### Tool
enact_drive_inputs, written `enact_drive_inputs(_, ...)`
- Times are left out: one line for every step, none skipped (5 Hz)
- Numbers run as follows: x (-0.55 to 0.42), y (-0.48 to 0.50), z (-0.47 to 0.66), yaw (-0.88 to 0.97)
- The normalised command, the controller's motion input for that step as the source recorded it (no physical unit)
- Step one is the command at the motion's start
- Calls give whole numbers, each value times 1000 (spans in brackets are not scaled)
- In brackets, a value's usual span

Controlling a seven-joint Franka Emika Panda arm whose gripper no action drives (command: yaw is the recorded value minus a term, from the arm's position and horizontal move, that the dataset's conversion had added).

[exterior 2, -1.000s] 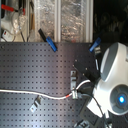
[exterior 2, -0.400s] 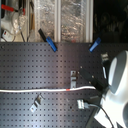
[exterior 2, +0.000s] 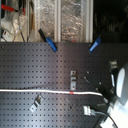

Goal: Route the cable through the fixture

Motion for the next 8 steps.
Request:
enact_drive_inputs(528,-5,-128,126)
enact_drive_inputs(518,-96,-120,111)
enact_drive_inputs(513,-85,-107,97)
enact_drive_inputs(478,-60,-82,88)
enact_drive_inputs(435,-39,12,74)
enact_drive_inputs(393,-22,265,60)
enact_drive_inputs(34,-35,0,34)
enact_drive_inputs(-3,-1,174,0)
